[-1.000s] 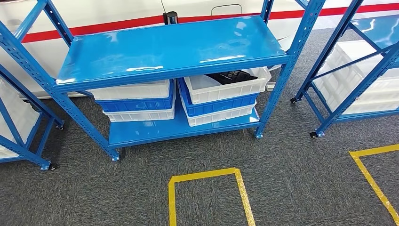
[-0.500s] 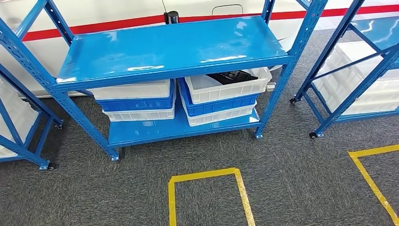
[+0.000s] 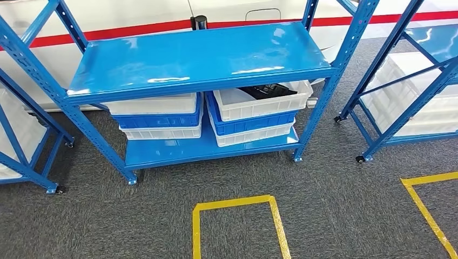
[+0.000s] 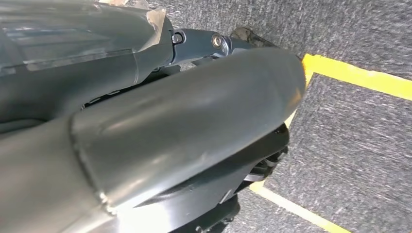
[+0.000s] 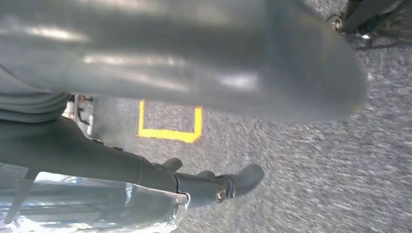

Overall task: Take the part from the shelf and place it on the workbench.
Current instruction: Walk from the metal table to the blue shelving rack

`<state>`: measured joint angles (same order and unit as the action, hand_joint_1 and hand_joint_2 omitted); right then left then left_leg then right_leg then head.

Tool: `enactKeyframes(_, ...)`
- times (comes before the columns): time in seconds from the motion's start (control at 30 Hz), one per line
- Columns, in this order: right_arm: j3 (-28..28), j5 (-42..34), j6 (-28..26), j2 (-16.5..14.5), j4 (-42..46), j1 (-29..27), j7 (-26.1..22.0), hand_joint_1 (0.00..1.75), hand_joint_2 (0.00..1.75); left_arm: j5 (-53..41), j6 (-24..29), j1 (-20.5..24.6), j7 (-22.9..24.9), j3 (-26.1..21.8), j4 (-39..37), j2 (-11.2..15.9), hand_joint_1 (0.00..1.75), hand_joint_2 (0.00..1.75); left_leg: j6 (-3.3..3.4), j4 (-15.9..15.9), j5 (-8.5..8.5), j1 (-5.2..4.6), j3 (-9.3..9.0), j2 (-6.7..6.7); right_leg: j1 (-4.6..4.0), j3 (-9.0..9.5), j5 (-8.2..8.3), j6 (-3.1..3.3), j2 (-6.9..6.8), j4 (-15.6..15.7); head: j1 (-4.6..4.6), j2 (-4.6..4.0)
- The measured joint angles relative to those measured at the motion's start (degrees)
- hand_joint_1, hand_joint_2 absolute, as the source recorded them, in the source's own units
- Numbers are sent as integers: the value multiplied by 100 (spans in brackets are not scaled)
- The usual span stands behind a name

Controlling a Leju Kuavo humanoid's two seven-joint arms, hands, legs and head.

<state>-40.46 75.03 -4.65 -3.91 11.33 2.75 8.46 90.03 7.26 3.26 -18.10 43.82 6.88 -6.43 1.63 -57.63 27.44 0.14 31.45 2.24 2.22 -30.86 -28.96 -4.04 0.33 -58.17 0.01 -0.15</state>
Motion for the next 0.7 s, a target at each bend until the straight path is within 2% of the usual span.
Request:
enactKeyframes(0.07, 0, 2, 0, -5, -1, 4, 0, 0, 0, 0, 0, 0, -2, 0, 0, 9, 0, 0, -31, -19, 22, 11, 4, -5, -8, 17, 9, 127, -2, -6, -9, 0)
enactKeyframes(0.13, 1, 5, -1, -6, -1, 5, 0, 0, 0, 0, 0, -1, -4, 0, 0, 16, 0, 0, -64, -220, 148, 40, 85, -70, -2, 41, 21, 203, -14, -4, -20, 0)
enactKeyframes(0.17, 1, 8, -1, -5, -1, 3, 0, 0, 0, 0, 0, 2, -7, 0, 0, 18, 0, 0, -87, -490, 299, 46, 210, -111, -7, 45, 21, 232, -23, -1, -26, 0)
enactKeyframes(0.23, 0, 16, -1, -3, -1, -5, 0, 0, 0, 0, 0, 9, -10, -1, 0, 20, 0, 0, -119, -1285, 664, 45, 613, -165, -32, 49, 5, 278, -47, -2, -39, 0)
enactKeyframes(0.27, 0, 21, -1, -3, -1, -10, 0, 0, 0, 0, 0, 8, -11, -2, 0, 20, 0, 0, -119, -1600, 754, 45, 790, -174, -44, 53, -5, 292, -57, -2, -37, 0)
enactKeyframes(0.3, 0, 26, -1, -3, -1, -14, 0, 0, 0, 0, 0, 3, -11, -2, 0, 20, 0, 0, -107, -1731, 733, 45, 882, -180, -56, 63, -16, 307, -64, -3, -38, 0)
enactKeyframes(0.33, 0, 31, -1, -3, -1, -16, 0, 0, 0, 0, 0, -3, -11, -2, 0, 20, 0, 0, -83, -1621, 593, 44, 856, -181, -65, 81, -27, 321, -65, -3, -38, 0)
enactKeyframes(0.4, 0, 39, -1, -5, -1, -14, 0, 0, 0, 0, 2, -15, -10, -2, 0, 24, 0, 0, -3, -866, 147, 35, 535, -193, -80, 119, -58, 333, -61, 0, -37, 0)
enactKeyframes(0.43, 0, 42, -1, -9, -1, -13, 0, 0, 0, 0, 3, -18, -9, -2, 0, 28, 0, 0, 34, -498, 1, 19, 369, -208, -97, 129, -77, 321, -60, 1, -33, 0)
enactKeyframes(0.47, 0, 42, -1, -11, -1, -12, 0, 0, 0, 0, 3, -20, -9, -2, 0, 31, 0, 0, 60, -251, -71, -2, 263, -221, -107, 123, -95, 300, -61, 3, -35, 0)
enactKeyframes(0.53, 0, 42, -1, -14, -1, -11, 0, 0, 0, 0, -2, -18, -10, -2, 0, 32, 0, 0, 85, -137, -45, -53, 224, -219, -120, 107, -119, 242, -75, 21, -33, 0)
enactKeyframes(0.6, 0, 42, -1, -13, 1, -2, 0, 0, 0, 0, -7, -19, -10, -2, 1, 22, 0, 0, 126, -53, -65, -51, 167, -195, -119, 126, -149, 186, -91, 8, -31, 0)
enactKeyframes(0.67, 1, 43, -1, -17, 1, 9, -1, 0, 0, 0, -8, -16, -10, -2, 2, 7, 0, 0, 181, 48, -92, -23, 75, -192, -127, -2, -326, 180, -84, -330, -21, 0)
enactKeyframes(0.7, 1, 45, -1, -17, 0, 9, -2, 0, 0, 0, -8, -14, -10, -3, 2, -1, 0, 0, 203, 66, -89, -21, 48, -194, -123, -183, -478, 196, -75, -674, -16, 0)
